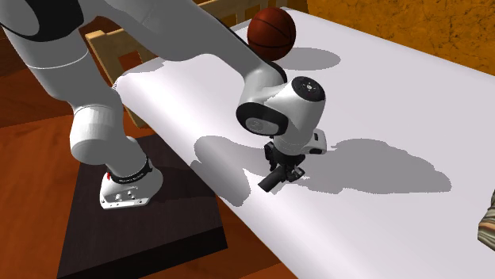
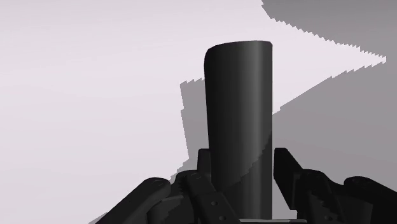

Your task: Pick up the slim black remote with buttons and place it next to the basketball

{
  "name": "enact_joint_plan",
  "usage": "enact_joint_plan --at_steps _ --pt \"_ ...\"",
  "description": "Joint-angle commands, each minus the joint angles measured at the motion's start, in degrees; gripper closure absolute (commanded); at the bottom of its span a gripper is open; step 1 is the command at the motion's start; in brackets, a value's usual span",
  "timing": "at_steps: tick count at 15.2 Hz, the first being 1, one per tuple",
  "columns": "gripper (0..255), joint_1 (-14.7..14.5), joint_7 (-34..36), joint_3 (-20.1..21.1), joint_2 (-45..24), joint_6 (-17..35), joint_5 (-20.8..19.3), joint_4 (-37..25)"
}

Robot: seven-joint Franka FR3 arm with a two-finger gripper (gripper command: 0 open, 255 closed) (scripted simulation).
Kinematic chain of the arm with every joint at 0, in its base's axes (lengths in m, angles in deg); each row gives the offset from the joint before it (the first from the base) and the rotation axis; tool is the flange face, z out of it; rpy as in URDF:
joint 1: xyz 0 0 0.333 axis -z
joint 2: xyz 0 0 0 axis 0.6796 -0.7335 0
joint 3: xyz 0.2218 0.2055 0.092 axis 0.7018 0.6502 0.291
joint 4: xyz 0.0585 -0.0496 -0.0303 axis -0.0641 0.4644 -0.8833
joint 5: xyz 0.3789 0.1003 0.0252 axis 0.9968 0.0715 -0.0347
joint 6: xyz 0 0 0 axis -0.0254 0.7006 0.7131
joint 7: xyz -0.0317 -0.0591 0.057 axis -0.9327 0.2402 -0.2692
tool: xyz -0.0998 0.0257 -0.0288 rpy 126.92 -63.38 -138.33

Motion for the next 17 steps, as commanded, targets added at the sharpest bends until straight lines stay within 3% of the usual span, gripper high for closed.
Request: enact_joint_plan --at_steps 1,17 --pt "255 -0.03 -0.02 0.04 -0.12 -0.05 0.04 0.13" --pt "255 -0.25 3.50 0.09 6.82 -10.61 -4.20 -4.36"
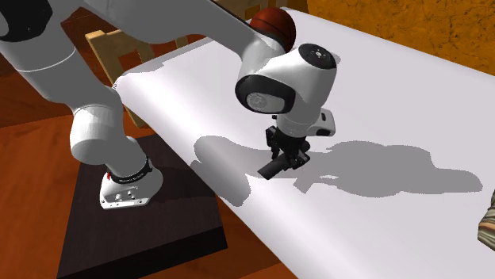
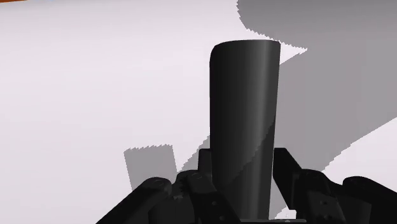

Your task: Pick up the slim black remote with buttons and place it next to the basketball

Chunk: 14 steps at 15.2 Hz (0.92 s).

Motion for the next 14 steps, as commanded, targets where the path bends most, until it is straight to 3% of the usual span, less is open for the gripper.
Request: enact_joint_plan --at_steps 1,14 --pt "255 -0.04 0.49 0.11 0.95 -1.50 -0.50 -0.64" --pt "255 -0.10 2.24 0.70 4.87 -11.44 -2.28 -7.05"
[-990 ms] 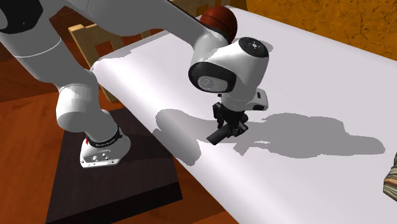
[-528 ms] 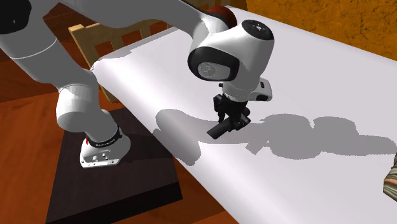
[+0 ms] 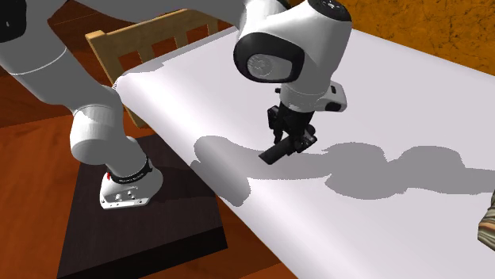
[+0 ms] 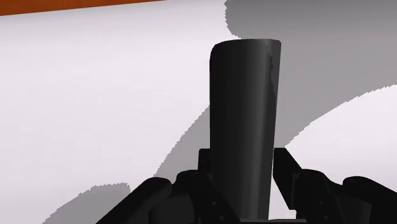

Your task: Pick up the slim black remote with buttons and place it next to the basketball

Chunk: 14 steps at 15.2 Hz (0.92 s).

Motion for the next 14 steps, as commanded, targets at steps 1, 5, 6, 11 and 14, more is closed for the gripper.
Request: enact_joint_plan --at_steps 1,5,6,11,14 --pt "255 -0.02 0.25 0.12 0.59 -1.61 -0.23 -1.06" --pt "255 -0.06 0.58 0.30 1.28 -4.67 -0.48 -3.49" --pt "255 -0.08 0.65 0.34 1.41 -5.44 -0.53 -4.13" --pt "255 -0.15 0.92 0.52 1.90 -9.26 -0.67 -7.52" --pt "255 -0.20 1.04 0.61 2.03 -11.56 -0.70 -9.70"
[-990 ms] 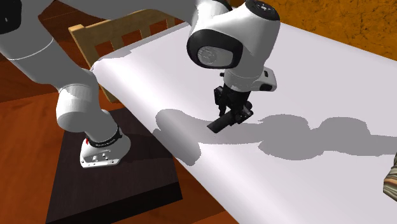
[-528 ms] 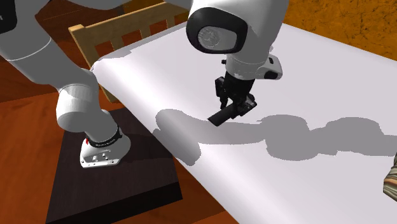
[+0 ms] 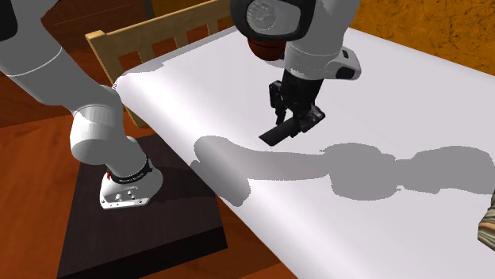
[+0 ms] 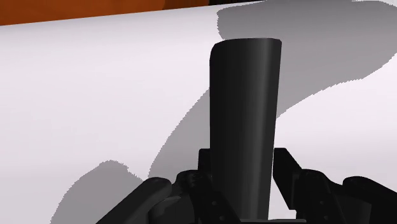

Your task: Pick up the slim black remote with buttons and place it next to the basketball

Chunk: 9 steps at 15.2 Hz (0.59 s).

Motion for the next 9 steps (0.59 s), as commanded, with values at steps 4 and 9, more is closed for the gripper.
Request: enact_joint_plan --at_steps 4,9 --pt "255 -0.08 0.06 0.08 -0.16 -4.01 0.10 -4.15" --pt "255 -0.16 0.09 0.12 -0.50 -7.89 0.26 -8.34"
